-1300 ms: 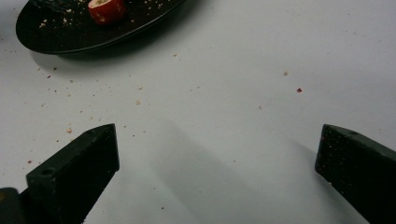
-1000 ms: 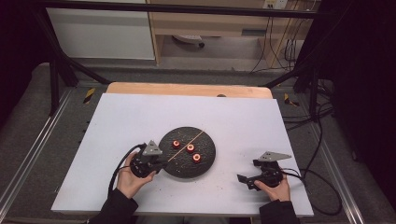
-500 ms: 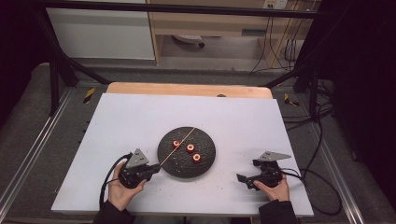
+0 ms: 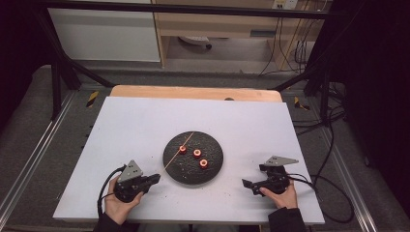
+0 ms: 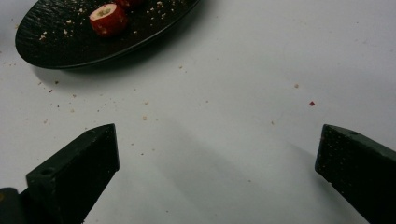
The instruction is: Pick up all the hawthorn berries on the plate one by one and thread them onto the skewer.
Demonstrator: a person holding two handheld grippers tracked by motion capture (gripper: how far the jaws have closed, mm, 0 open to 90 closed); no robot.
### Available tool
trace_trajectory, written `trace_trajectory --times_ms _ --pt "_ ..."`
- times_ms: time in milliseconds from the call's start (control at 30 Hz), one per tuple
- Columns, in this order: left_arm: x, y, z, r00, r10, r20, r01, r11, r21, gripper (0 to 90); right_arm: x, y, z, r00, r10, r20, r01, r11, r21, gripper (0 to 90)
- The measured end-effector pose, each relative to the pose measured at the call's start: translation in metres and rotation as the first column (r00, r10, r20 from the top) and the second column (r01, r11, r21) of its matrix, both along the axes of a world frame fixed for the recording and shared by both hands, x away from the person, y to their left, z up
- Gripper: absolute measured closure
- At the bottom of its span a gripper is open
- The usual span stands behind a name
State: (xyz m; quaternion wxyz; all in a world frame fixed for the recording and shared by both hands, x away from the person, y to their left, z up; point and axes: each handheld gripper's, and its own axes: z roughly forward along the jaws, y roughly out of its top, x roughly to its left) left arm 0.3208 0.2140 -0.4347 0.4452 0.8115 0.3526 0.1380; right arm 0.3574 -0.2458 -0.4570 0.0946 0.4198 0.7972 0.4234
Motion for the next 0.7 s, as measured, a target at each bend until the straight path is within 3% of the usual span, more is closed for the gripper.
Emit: trace_trajectory --times_ms 700 --pt "-0.008 0.008 -0.006 0.9998 0.004 0.019 -0.003 0.9993 -0.036 88.0 0.000 0.050 0.020 0.9993 0.038 0.002 -0.038 0.998 -0.046 0.7"
